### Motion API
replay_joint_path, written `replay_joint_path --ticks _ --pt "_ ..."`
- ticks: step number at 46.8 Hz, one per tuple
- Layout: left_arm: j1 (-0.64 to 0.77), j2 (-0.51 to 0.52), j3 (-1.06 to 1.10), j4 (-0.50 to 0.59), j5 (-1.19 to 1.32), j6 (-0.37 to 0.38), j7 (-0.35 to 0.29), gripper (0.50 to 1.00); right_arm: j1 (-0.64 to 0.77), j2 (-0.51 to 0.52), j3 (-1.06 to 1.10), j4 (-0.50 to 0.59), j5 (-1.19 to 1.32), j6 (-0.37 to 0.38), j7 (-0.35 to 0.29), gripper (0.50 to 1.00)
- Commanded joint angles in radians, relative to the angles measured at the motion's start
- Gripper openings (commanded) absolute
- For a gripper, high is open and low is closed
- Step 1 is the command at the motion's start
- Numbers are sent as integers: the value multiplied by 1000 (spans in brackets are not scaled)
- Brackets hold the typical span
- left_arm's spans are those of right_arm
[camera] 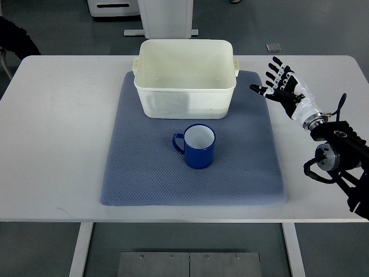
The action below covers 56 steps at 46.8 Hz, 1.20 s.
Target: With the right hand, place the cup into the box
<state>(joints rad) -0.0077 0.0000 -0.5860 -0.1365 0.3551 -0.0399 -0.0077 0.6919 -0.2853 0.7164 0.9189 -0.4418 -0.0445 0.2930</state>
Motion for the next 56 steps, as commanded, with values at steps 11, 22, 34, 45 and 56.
replay_joint_path --ticks 11,22,34,45,56 --pt "3 0 -2 0 -1 -5 0 1000 1 -2 0 0 0 0 0 1000" --pt "2 0 0 0 -1 0 0 1000 1 -3 0 -2 0 0 0 1000" --pt "2 0 0 0 -1 0 0 1000 -2 -2 1 -2 0 0 2 1000" --pt "2 0 0 0 -1 0 0 1000 0 -3 0 0 0 0 2 1000" --pt "2 0 0 0 -1 0 0 1000 5 -26 0 0 0 0 2 1000"
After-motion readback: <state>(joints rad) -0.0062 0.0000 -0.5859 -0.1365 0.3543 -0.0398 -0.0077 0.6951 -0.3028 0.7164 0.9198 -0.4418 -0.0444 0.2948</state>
